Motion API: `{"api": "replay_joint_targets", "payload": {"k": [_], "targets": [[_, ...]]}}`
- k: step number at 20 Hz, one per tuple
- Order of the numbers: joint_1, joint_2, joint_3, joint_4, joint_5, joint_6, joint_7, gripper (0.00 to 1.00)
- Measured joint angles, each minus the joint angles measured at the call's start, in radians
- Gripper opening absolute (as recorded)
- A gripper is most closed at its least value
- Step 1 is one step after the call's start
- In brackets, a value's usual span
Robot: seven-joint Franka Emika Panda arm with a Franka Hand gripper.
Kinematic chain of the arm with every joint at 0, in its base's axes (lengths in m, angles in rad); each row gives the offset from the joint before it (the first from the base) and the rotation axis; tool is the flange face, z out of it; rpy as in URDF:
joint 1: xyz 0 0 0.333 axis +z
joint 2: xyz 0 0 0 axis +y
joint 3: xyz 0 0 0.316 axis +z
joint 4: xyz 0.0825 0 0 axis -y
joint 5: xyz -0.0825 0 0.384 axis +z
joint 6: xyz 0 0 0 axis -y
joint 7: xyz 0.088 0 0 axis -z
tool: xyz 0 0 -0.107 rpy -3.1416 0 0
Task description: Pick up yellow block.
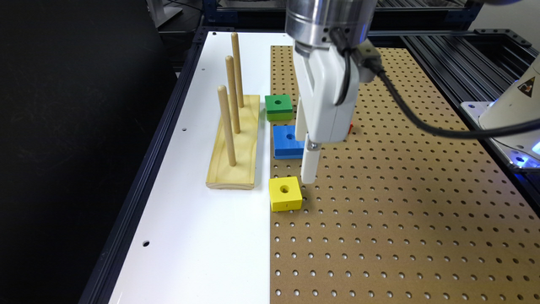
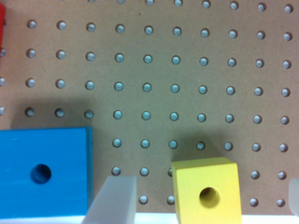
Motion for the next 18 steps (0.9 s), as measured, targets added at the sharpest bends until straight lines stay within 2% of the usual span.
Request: {"api": "replay_joint_targets", "payload": {"k": [7, 11, 15, 18], "targets": [[0.0, 0.016, 0.008, 0.029, 0.0, 0.0, 0.005, 1.0], [0.0, 0.035, 0.008, 0.037, -0.0001, 0.003, 0.006, 1.0], [0.0, 0.087, 0.008, 0.04, -0.0014, 0.05, 0.006, 1.0], [0.0, 0.102, 0.008, 0.047, -0.0014, 0.058, 0.006, 1.0]]}}
